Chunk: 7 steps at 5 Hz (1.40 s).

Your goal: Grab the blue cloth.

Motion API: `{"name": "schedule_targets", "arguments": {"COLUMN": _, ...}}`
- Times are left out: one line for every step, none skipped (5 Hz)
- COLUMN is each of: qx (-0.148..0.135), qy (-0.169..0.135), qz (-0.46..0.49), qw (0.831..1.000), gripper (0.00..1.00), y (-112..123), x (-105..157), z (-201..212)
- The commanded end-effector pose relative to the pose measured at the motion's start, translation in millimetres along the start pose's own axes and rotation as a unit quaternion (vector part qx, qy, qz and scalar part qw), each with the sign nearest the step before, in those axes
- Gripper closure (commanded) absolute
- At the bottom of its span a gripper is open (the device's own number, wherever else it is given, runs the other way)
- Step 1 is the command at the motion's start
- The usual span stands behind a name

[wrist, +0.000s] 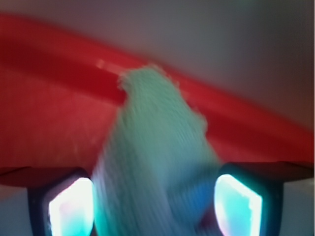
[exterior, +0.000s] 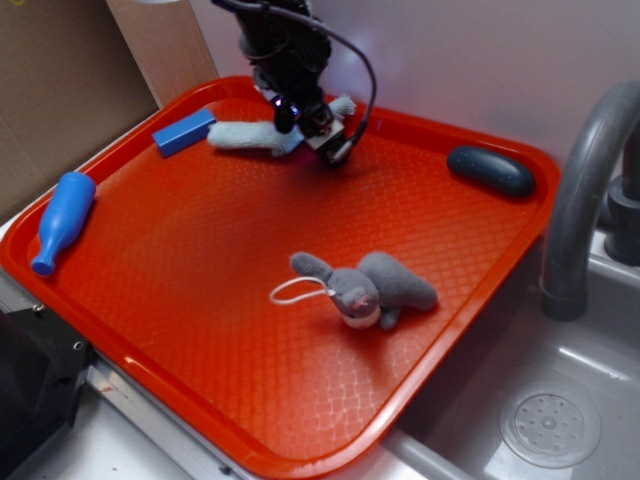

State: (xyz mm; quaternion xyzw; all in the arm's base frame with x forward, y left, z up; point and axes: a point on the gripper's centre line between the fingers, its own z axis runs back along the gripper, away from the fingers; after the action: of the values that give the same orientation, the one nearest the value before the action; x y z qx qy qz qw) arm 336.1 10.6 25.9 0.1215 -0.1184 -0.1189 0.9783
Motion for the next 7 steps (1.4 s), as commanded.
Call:
{"name": "schedule_targets", "arguments": {"qx": 0.013, "qy": 0.034, "qz": 0.063, "qw": 0.997, "gripper": 1.00, "y": 29, "x": 9, "z": -14}}
{"name": "schedule_targets", "arguments": {"qx": 0.009, "qy": 0.041, "qz": 0.093, "qw": 0.995, "gripper": 1.00, "y": 48, "x": 11, "z": -9}}
{"name": "schedule_targets", "arguments": {"qx": -0.005, "qy": 0.044, "qz": 0.115, "qw": 0.992, "gripper": 1.00, "y": 59, "x": 4, "z": 12}}
{"name": "schedule_targets", "arguments": {"qx": -0.032, "qy": 0.058, "qz": 0.135, "qw": 0.989, "gripper": 1.00, "y": 67, "x": -7, "z": 29}}
{"name": "schedule_targets", "arguments": {"qx": -0.070, "qy": 0.106, "qz": 0.144, "qw": 0.981, "gripper": 1.00, "y": 74, "x": -22, "z": 74}}
{"name": "schedule_targets", "arguments": {"qx": -0.132, "qy": 0.138, "qz": 0.144, "qw": 0.971, "gripper": 1.00, "y": 73, "x": -39, "z": 130}}
{"name": "schedule_targets", "arguments": {"qx": -0.175, "qy": 0.125, "qz": 0.133, "qw": 0.968, "gripper": 1.00, "y": 72, "x": -41, "z": 183}}
